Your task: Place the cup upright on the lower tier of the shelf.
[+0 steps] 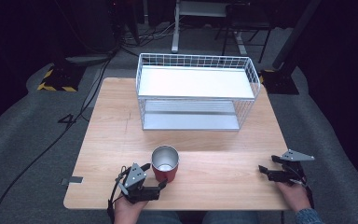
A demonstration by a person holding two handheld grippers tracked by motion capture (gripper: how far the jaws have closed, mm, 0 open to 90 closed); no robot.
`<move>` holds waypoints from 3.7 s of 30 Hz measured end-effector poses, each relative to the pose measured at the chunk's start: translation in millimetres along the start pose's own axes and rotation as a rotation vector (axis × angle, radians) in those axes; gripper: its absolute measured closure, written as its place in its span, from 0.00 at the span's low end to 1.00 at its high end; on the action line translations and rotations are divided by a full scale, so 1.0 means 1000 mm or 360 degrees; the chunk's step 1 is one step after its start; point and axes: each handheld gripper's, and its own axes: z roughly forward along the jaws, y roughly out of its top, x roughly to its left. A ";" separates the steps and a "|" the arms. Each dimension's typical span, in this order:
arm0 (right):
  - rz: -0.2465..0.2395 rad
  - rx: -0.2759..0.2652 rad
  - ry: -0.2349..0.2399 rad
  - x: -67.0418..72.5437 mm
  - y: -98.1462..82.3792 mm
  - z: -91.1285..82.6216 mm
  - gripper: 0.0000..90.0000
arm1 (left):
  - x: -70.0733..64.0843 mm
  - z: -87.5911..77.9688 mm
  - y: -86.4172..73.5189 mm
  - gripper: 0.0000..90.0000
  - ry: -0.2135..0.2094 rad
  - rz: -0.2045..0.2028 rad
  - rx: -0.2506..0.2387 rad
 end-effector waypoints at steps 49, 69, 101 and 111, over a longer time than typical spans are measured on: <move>0.0001 -0.0002 0.0002 0.000 0.000 0.000 0.25 | -0.019 0.031 0.013 0.19 0.0171 0.0090 0.0087; -0.0012 -0.0004 0.0011 0.000 0.000 0.000 0.26 | -0.016 0.037 0.043 0.19 0.0121 0.0083 0.0085; -0.0014 -0.0005 0.0013 0.000 0.000 0.000 0.27 | 0.002 0.088 0.116 0.19 0.0103 0.0096 0.0070; -0.0014 -0.0006 0.0016 0.000 0.000 0.000 0.27 | 0.019 0.115 0.124 0.19 0.0133 0.0065 0.0038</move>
